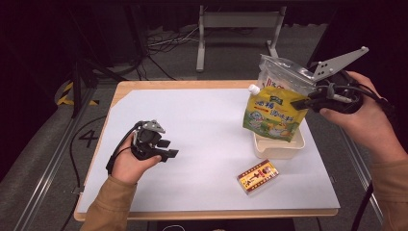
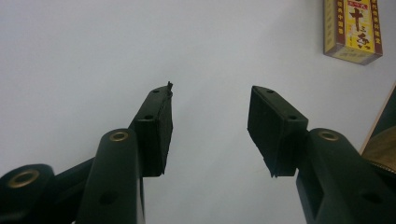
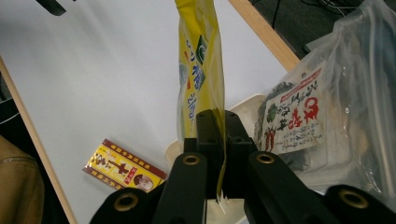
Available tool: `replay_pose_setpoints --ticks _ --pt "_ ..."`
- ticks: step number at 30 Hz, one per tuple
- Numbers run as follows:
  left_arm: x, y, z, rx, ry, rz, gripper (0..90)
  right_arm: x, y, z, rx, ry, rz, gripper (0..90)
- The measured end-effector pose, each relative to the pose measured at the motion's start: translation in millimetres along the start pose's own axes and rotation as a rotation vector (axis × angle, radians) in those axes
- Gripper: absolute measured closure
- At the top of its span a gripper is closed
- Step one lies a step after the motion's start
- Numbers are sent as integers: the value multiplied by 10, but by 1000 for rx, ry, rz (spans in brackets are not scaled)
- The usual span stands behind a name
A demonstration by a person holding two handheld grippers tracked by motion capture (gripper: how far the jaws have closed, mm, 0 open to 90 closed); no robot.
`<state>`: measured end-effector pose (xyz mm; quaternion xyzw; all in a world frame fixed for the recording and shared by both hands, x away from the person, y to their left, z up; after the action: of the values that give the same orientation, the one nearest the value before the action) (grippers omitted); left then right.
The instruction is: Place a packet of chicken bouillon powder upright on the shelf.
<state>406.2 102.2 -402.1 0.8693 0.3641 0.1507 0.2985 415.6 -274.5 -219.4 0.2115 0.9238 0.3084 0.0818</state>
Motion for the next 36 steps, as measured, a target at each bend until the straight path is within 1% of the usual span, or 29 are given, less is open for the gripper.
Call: replay_pose_setpoints --ticks 5,6,10,14,19,21,23,25,27,30,36 --pt "-1 11 -15 -11 1 -4 512 -81 -62 -18 15 -12 9 882" --pt "-1 11 -15 -11 1 -4 511 -81 -62 -18 15 -12 9 882" --pt "3 2 -1 -3 2 -1 511 -182 -133 -12 31 -18 25 882" --pt "5 0 -1 -4 3 -2 511 -235 -159 -10 33 -21 28 882" --pt "4 3 -12 -8 2 -9 517 -319 -205 9 53 -33 29 881" --pt "2 3 -10 -8 2 -7 518 -344 -219 21 55 -26 35 882" --pt "2 3 -9 -8 2 -8 518 -370 -230 33 61 -31 38 882" --pt "5 2 -8 -7 1 -7 518 -382 -237 54 65 -17 29 881" --pt "7 2 -6 -7 2 -3 518 -385 -242 58 72 -18 27 882" --pt "3 -1 -2 -4 -2 -3 518 -389 -251 82 76 -1 24 882" --pt "-2 0 0 -4 -4 -2 518 -395 -272 113 90 15 17 882"
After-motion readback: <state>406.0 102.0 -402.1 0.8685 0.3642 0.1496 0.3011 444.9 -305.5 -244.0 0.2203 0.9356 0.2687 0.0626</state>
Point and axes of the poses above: each handheld gripper's, and its own axes: z roughly forward along the jaws, y roughly out of its top, x roughly to its left, the point moved 7 cm from there along z, roughly forward along the jaws, and after that the axes turned 13 degrees about y, right-handed, at the moved point
